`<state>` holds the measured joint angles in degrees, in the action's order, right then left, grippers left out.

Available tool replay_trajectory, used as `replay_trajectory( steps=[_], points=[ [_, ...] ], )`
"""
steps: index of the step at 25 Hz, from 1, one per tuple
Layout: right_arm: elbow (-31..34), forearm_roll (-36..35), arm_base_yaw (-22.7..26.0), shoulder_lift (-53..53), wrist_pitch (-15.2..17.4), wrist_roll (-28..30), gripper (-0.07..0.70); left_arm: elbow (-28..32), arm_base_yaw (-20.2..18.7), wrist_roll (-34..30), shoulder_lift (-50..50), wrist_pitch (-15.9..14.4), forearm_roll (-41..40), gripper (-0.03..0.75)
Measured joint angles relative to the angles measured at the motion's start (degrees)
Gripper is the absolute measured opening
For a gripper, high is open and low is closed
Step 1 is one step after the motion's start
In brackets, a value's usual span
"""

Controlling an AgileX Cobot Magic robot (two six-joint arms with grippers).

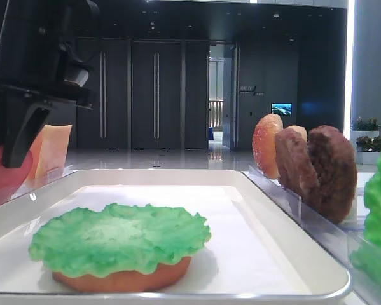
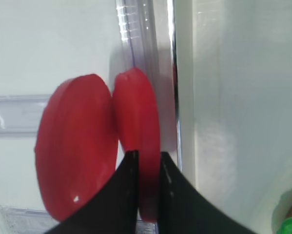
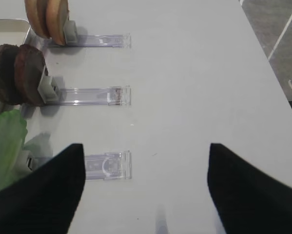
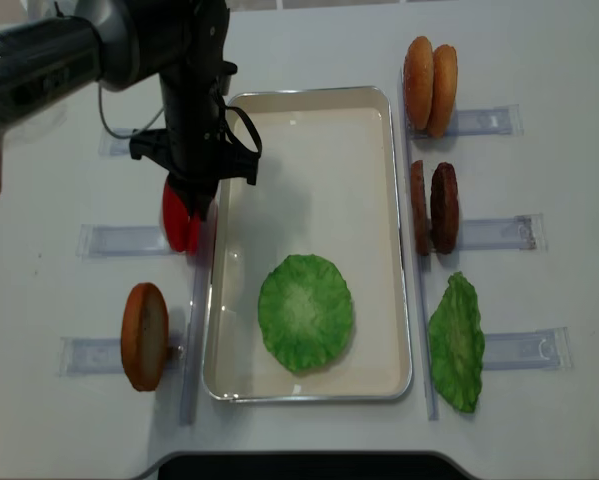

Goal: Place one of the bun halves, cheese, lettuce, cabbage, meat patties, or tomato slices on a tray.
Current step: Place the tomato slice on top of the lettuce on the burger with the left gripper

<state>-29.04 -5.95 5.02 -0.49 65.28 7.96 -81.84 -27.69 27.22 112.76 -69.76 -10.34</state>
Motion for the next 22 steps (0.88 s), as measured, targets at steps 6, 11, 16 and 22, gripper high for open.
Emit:
replay_trajectory(
  steps=[6,11,16,22],
  points=[
    [0.00,0.00,0.00,0.00,0.00,0.00,0.501,0.00,0.17,-0.19,-1.42,-0.06,1.15,0.060],
    [0.00,0.00,0.00,0.00,0.00,0.00,0.501,0.00,0.17,-0.44,-2.18,-0.12,1.76,0.060],
    [0.00,0.00,0.00,0.00,0.00,0.00,0.501,0.00,0.17,-0.65,-3.59,-0.12,2.41,0.058],
    [0.00,0.00,0.00,0.00,0.00,0.00,0.501,0.00,0.17,-2.03,-5.86,0.13,4.39,0.058]
  ],
)
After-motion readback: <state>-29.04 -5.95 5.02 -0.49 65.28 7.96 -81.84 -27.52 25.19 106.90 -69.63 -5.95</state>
